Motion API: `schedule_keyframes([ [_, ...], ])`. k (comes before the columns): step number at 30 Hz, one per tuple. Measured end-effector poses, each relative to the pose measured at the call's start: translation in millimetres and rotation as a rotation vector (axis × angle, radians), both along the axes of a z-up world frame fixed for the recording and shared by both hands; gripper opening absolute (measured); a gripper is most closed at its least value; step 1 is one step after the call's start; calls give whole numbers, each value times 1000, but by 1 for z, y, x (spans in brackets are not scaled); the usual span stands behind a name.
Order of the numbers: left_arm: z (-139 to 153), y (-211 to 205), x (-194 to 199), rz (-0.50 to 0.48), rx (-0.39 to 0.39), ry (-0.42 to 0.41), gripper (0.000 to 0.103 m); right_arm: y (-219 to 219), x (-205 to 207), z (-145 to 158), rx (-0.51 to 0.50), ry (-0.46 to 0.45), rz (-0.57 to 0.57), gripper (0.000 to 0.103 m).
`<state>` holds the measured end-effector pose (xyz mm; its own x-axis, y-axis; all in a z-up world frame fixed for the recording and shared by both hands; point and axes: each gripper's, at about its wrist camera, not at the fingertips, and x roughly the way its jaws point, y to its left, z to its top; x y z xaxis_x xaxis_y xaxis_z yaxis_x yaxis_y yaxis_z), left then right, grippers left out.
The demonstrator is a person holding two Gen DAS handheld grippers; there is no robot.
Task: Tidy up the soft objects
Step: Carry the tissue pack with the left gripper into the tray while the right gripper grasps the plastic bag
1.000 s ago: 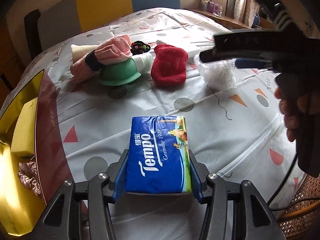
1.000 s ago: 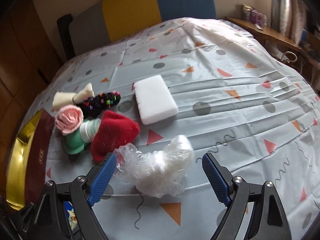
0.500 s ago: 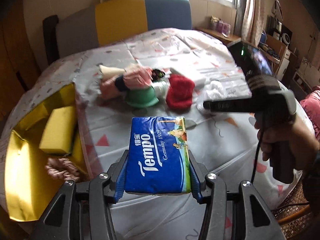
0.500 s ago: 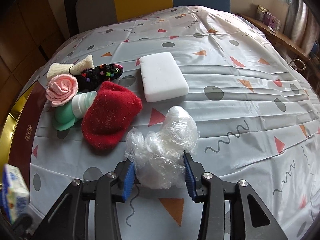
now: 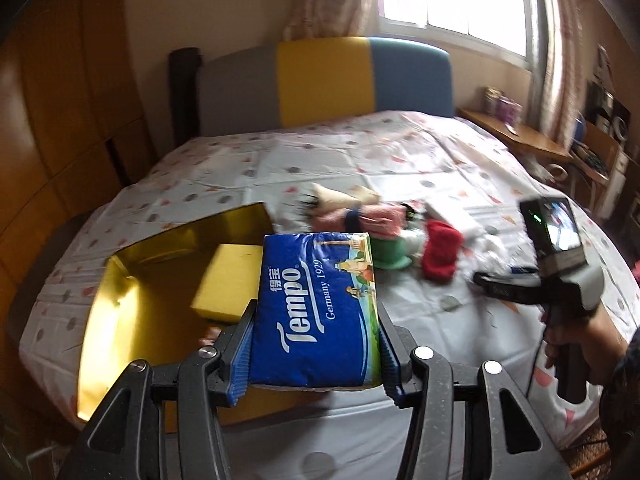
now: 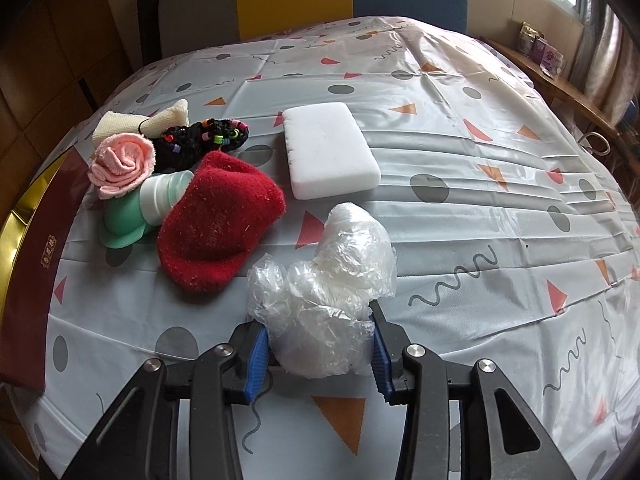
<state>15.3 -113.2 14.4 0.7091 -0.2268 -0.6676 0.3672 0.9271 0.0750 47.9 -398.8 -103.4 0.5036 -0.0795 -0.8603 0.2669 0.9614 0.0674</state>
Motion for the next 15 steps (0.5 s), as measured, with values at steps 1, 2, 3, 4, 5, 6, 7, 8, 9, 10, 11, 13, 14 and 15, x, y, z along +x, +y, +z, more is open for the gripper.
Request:
schedule_keyframes([
  [1, 2, 6, 1, 19, 3, -7, 52, 1, -1, 0, -7, -2, 3, 43],
  [2, 3, 12, 2, 39, 7, -12, 52, 2, -1, 0, -12, -4, 5, 43],
  [3, 5, 19, 4, 63, 10, -16, 52, 2, -2, 0, -15, -7, 6, 43],
  [4, 5, 25, 5, 80, 12, -20, 52, 3, -2, 0, -17, -9, 5, 43],
  [5, 6, 32, 6, 102, 15, -26, 52, 3, -2, 0, -19, -10, 4, 43],
  [6, 7, 37, 8, 119, 17, -30, 52, 3, -2, 0, -24, -11, 5, 43],
  [7, 7, 43, 9, 135, 19, -32, 52, 3, -2, 0, -27, -12, 6, 43],
  [8, 8, 49, 10, 154, 20, -34, 52, 4, -3, 0, -29, -14, 7, 43],
  [9, 9, 54, 11, 169, 22, -39, 52, 4, -3, 0, -31, -15, 8, 43],
  [10, 10, 58, 12, 181, 22, -42, 52, 4, -3, 0, -32, -16, 9, 43],
  [11, 10, 64, 13, 194, 22, -46, 52, 4, -3, 0, -34, -18, 10, 43],
  [13, 12, 71, 13, 214, 22, -52, 52, 5, -3, 0, -40, -19, 11, 43],
  [14, 13, 75, 13, 224, 22, -57, 52, 6, -4, -1, -42, -20, 10, 43],
  [15, 14, 77, 12, 231, 22, -61, 52, 6, -4, -1, -42, -21, 10, 43],
])
